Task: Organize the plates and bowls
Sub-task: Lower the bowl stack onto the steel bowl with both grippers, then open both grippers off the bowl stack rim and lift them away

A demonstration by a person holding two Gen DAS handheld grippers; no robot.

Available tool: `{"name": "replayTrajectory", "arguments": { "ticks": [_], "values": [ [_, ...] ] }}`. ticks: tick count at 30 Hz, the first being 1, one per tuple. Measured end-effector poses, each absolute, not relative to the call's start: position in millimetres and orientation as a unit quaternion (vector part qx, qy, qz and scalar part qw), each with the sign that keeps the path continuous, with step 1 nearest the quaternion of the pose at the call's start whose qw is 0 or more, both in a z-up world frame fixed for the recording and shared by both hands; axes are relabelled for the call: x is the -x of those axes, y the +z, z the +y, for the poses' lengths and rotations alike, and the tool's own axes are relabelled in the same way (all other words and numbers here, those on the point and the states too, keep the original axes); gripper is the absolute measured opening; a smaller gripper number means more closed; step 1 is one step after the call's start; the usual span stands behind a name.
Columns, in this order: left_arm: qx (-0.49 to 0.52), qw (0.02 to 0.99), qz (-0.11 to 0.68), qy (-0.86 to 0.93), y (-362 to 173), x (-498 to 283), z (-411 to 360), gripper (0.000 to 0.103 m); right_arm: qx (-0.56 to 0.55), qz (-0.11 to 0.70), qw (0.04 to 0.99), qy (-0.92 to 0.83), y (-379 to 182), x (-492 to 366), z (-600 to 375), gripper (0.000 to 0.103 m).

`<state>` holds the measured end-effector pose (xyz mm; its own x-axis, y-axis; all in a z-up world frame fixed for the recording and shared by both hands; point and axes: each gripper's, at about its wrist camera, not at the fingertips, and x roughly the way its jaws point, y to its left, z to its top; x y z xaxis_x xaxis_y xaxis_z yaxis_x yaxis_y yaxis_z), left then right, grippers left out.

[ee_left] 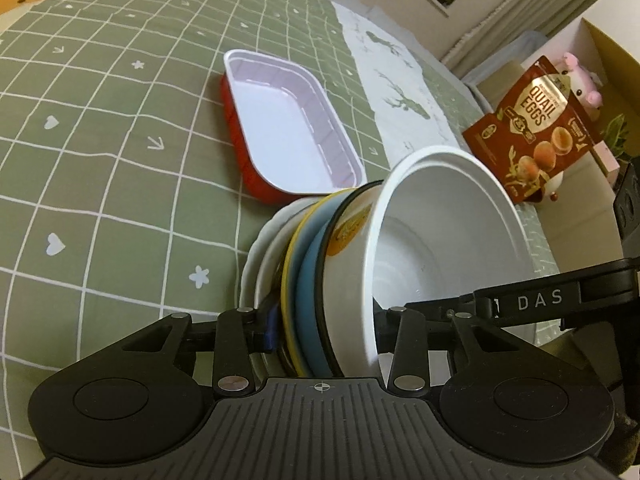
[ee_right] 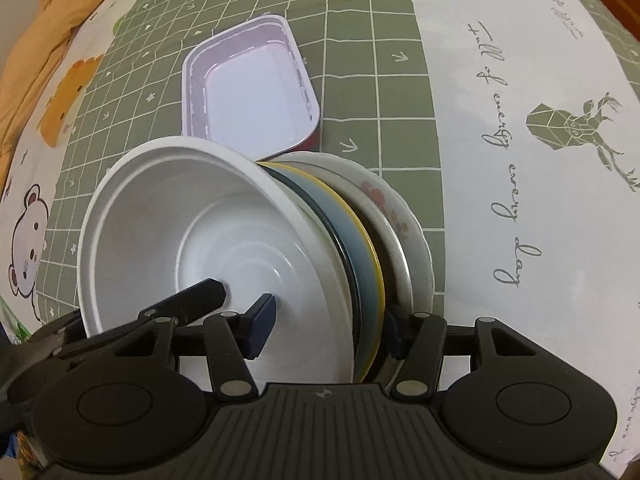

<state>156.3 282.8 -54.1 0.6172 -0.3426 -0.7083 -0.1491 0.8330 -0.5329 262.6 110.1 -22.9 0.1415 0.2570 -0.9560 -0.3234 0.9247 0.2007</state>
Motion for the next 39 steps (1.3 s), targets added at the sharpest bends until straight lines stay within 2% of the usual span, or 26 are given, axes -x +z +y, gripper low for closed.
{"name": "replayTrajectory", "arguments": {
  "ticks": [14, 22, 23, 26, 28, 31, 36, 39],
  "values": [
    [0.264, 0.86, 0.434, -0.046, -49, -152, 278, 0.038, 0.054, 0.612, 0.764, 0.195, -20, -258, 114, 0.052],
    [0.247, 0.865, 0.435, -0.04, -45, -147, 274, 0.033, 0.07, 0.604, 0.769, 0.196, -19, -255, 112, 0.043],
    [0.248, 0.865, 0.435, -0.041, -44, -146, 274, 0.034, 0.075, 0.602, 0.771, 0.197, -19, -253, 113, 0.043],
    [0.247, 0.868, 0.429, -0.043, -40, -142, 275, 0.043, 0.087, 0.587, 0.779, 0.204, -11, -247, 113, 0.044],
    [0.239, 0.874, 0.421, -0.048, -34, -139, 271, 0.045, 0.105, 0.553, 0.798, 0.217, 4, -241, 116, 0.044],
    [0.212, 0.885, 0.414, -0.035, -28, -136, 266, 0.043, 0.13, 0.517, 0.815, 0.229, 19, -236, 123, 0.047],
    [0.242, 0.885, 0.397, -0.031, -25, -129, 281, 0.042, 0.125, 0.515, 0.815, 0.235, 25, -232, 126, 0.047],
    [0.248, 0.893, 0.373, -0.034, -14, -118, 286, 0.035, 0.129, 0.511, 0.817, 0.233, 26, -228, 126, 0.048]
  ]
}}
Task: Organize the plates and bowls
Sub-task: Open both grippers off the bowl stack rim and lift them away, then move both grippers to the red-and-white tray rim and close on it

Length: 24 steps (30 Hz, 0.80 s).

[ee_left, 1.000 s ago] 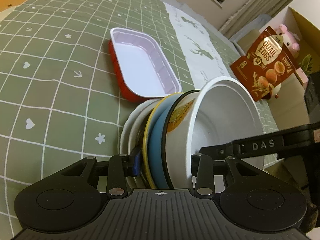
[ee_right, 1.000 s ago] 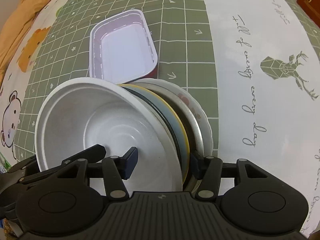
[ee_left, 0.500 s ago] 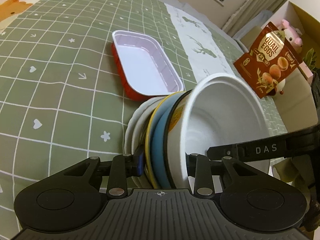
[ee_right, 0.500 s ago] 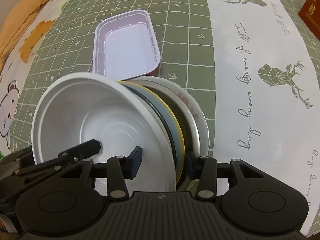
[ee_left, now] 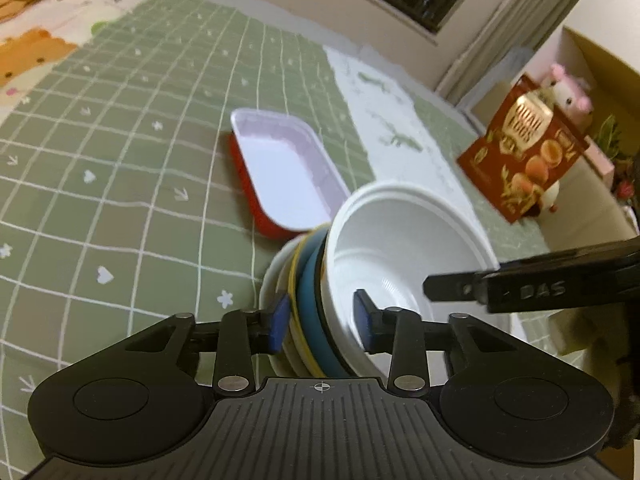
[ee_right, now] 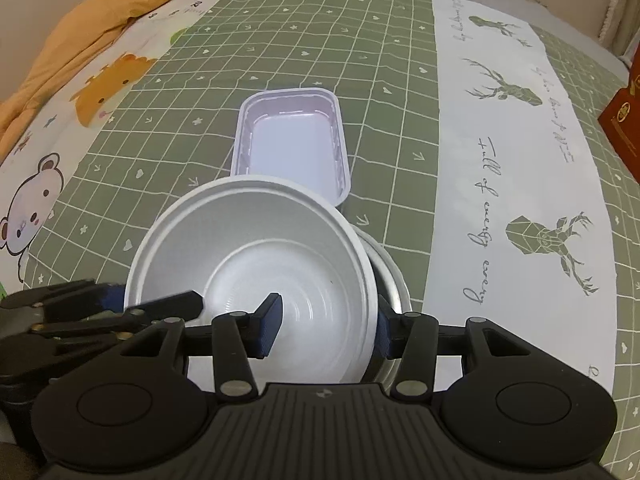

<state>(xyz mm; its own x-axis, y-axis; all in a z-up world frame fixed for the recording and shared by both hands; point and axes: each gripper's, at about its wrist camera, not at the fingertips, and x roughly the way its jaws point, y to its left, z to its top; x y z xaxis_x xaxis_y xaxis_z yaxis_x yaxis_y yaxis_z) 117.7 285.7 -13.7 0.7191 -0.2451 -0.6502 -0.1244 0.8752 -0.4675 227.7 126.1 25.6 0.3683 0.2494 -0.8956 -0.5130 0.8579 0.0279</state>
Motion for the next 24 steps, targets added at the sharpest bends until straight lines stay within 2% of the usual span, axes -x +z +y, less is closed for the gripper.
{"name": "replayTrajectory", "arguments": {
  "ticks": [4, 7, 8, 12, 17, 19, 21, 24],
  "values": [
    [0.263, 0.898, 0.351, -0.04, -5, -108, 293, 0.033, 0.132, 0.518, 0.815, 0.222, 23, -228, 123, 0.048],
    [0.265, 0.893, 0.363, -0.027, -11, -112, 295, 0.026, 0.138, 0.52, 0.816, 0.209, 19, -230, 119, 0.048],
    [0.269, 0.889, 0.369, -0.025, -15, -115, 296, 0.03, 0.138, 0.521, 0.817, 0.206, 17, -231, 117, 0.048],
    [0.272, 0.884, 0.379, -0.026, -21, -125, 293, 0.029, 0.127, 0.529, 0.815, 0.2, 10, -238, 107, 0.048],
    [0.279, 0.885, 0.372, -0.029, -12, -126, 292, 0.024, 0.117, 0.529, 0.815, 0.207, 14, -243, 98, 0.048],
    [0.277, 0.892, 0.355, -0.035, 9, -126, 297, 0.024, 0.114, 0.515, 0.822, 0.217, 28, -243, 96, 0.051],
    [0.253, 0.91, 0.329, -0.022, 34, -130, 302, 0.024, 0.115, 0.49, 0.836, 0.219, 49, -244, 97, 0.061],
    [0.215, 0.926, 0.309, 0.006, 49, -150, 314, 0.024, 0.123, 0.445, 0.861, 0.213, 81, -254, 107, 0.069]
  ]
}}
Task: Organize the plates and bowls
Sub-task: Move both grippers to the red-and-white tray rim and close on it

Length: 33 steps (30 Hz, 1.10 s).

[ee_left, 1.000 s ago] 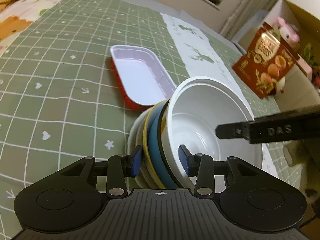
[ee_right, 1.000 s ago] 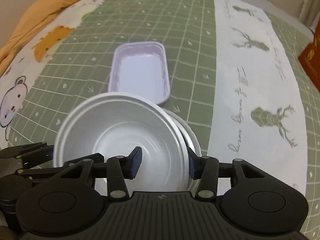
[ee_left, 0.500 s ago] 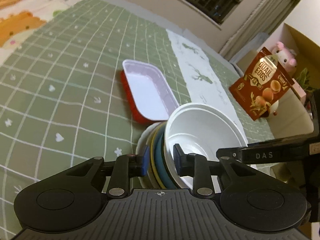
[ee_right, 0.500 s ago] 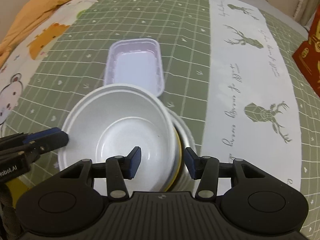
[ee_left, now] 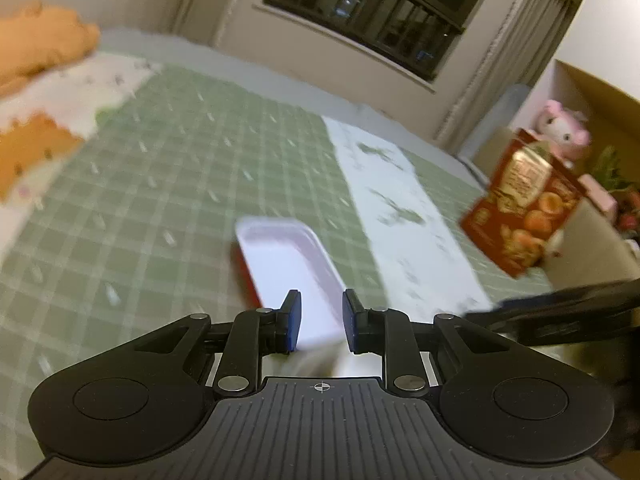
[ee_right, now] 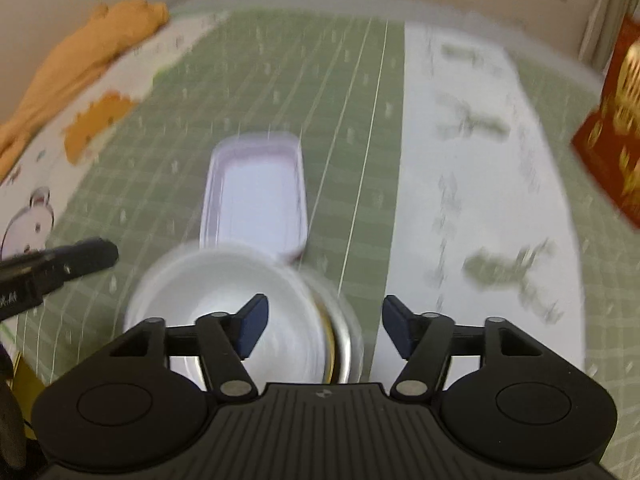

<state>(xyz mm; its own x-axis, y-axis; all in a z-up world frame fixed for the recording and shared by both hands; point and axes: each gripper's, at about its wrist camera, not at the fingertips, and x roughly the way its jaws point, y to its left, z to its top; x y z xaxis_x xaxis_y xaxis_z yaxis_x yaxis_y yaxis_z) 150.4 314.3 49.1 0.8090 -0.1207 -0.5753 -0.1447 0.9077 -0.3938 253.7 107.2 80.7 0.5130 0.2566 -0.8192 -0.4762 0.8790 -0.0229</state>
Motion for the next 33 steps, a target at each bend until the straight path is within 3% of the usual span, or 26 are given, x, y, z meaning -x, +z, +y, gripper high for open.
{"name": "replayTrajectory", "arguments": {
  "ticks": [3, 10, 13, 15, 19, 23, 33],
  "values": [
    [0.27, 0.914, 0.3, 0.024, 23, -167, 336, 0.025, 0.143, 0.407, 0.882, 0.187, 101, -274, 125, 0.084],
    [0.326, 0.865, 0.381, 0.03, -43, -226, 359, 0.025, 0.183, 0.431, 0.859, 0.204, 72, -316, 176, 0.085],
    [0.323, 0.864, 0.384, 0.033, -48, -236, 360, 0.025, 0.174, 0.473, 0.833, 0.229, 51, -341, 188, 0.082],
    [0.317, 0.866, 0.385, 0.041, -49, -243, 357, 0.025, 0.181, 0.491, 0.821, 0.225, 39, -357, 191, 0.073],
    [0.313, 0.862, 0.396, 0.052, -53, -260, 355, 0.025, 0.196, 0.522, 0.799, 0.223, 16, -384, 191, 0.071],
    [0.311, 0.859, 0.403, 0.055, -59, -264, 355, 0.025, 0.143, 0.558, 0.781, 0.24, 0, -406, 184, 0.061],
    [0.319, 0.842, 0.432, 0.039, -79, -279, 353, 0.025, 0.105, 0.601, 0.746, 0.268, -53, -442, 187, 0.058]
  ]
}}
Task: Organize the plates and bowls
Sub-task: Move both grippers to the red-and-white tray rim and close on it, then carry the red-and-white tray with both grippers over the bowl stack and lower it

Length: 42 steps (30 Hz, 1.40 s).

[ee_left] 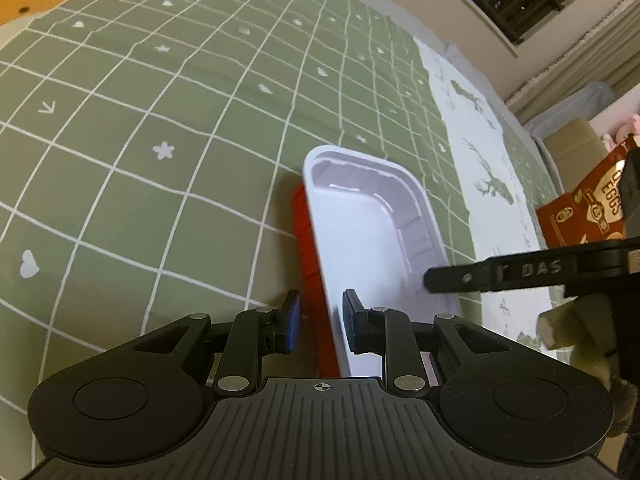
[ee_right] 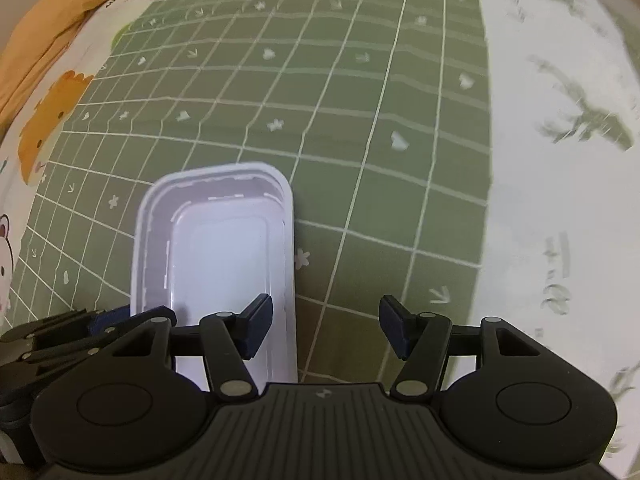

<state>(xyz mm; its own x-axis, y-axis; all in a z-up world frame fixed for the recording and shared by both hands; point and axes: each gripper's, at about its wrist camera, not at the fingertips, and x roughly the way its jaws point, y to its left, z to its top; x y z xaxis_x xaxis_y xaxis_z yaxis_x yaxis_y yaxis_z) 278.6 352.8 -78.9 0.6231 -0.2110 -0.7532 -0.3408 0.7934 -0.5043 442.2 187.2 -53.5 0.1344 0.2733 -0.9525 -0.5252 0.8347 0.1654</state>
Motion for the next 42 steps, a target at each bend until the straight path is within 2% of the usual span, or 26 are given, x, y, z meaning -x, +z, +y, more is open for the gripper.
{"name": "replayTrajectory", "arguments": {
  "ticks": [5, 8, 11, 15, 23, 29, 35, 42],
  "values": [
    [0.329, 0.838, 0.433, 0.028, -82, -283, 353, 0.025, 0.112, 0.609, 0.735, 0.278, -73, -441, 194, 0.051],
    [0.327, 0.838, 0.436, 0.028, -81, -286, 349, 0.025, 0.116, 0.608, 0.73, 0.29, -70, -434, 195, 0.036],
    [0.323, 0.837, 0.44, 0.013, -78, -288, 343, 0.025, 0.126, 0.608, 0.726, 0.296, -66, -426, 198, 0.026],
    [0.313, 0.85, 0.424, 0.006, -64, -282, 340, 0.025, 0.145, 0.579, 0.75, 0.286, -45, -416, 200, 0.026],
    [0.336, 0.882, 0.33, -0.016, -9, -236, 349, 0.027, 0.162, 0.506, 0.797, 0.286, 29, -378, 202, 0.026],
    [0.309, 0.909, 0.276, -0.036, 36, -182, 343, 0.036, 0.192, 0.448, 0.822, 0.294, 85, -317, 210, 0.026],
    [0.276, 0.919, 0.276, -0.063, 59, -134, 322, 0.038, 0.196, 0.42, 0.83, 0.309, 114, -257, 195, 0.026],
    [0.224, 0.919, 0.307, -0.105, 64, -101, 277, 0.038, 0.159, 0.427, 0.837, 0.303, 117, -208, 146, 0.026]
  ]
}}
